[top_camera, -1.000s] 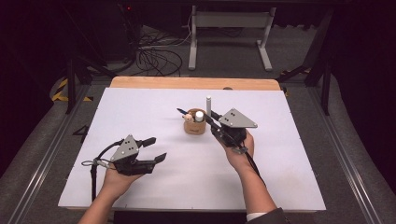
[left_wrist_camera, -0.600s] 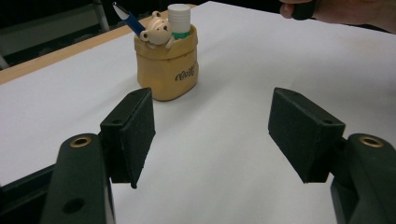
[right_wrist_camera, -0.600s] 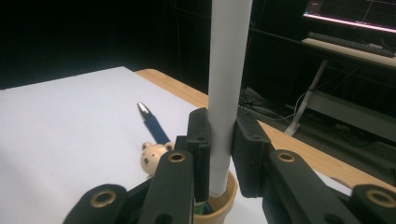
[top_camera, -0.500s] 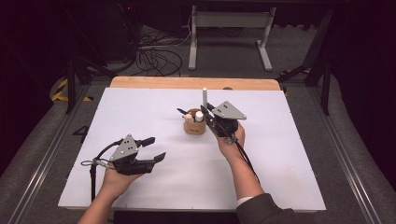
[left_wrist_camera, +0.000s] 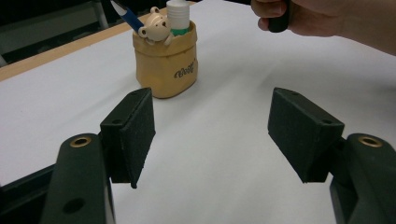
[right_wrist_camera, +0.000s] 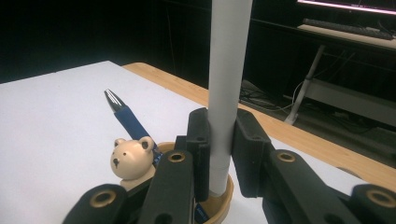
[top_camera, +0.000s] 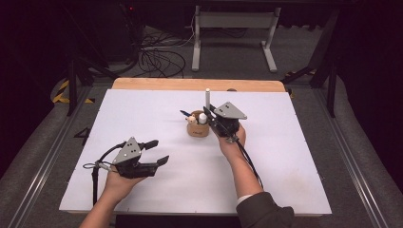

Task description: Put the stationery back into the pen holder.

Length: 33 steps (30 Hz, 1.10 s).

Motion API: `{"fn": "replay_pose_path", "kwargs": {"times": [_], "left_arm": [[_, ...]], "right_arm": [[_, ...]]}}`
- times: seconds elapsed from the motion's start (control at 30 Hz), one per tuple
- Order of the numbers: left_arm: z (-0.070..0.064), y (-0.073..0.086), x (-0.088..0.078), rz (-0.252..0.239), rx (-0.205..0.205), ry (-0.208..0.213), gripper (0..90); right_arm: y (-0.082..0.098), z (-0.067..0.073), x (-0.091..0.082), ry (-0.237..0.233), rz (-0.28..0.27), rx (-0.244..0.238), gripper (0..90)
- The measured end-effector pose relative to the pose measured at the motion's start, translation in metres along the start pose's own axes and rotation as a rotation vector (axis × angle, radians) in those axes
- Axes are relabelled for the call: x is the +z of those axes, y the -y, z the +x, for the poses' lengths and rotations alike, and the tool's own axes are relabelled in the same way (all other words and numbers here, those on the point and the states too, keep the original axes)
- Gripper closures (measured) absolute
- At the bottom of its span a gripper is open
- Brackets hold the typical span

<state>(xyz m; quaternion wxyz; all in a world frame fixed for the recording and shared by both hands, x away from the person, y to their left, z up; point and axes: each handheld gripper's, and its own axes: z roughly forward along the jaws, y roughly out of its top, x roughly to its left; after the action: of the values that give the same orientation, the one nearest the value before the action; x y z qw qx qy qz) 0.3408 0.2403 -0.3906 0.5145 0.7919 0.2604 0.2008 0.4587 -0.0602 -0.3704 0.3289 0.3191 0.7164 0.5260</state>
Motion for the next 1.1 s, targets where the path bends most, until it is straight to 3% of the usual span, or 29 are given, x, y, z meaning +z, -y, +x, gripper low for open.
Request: {"fn": "replay_pose_path", "kwargs": {"times": [0.6, 0.97, 1.1], "left_arm": [[-0.0007, 0.0000, 0.0003, 0.002, 0.001, 0.005, 32.5], [-0.0010, 0.0000, 0.0005, 0.006, 0.003, 0.005, 32.5], [-0.0010, 0.0001, 0.0007, 0.005, 0.002, 0.004, 32.5]], "right_arm": [[0.0055, -0.0019, 0.0069, -0.006, 0.028, 0.024, 78.0], [0.0048, -0.0018, 0.0067, -0.013, 0.023, 0.016, 73.8], [0.0048, -0.0023, 0.0069, -0.016, 0.024, 0.013, 76.7]]}}
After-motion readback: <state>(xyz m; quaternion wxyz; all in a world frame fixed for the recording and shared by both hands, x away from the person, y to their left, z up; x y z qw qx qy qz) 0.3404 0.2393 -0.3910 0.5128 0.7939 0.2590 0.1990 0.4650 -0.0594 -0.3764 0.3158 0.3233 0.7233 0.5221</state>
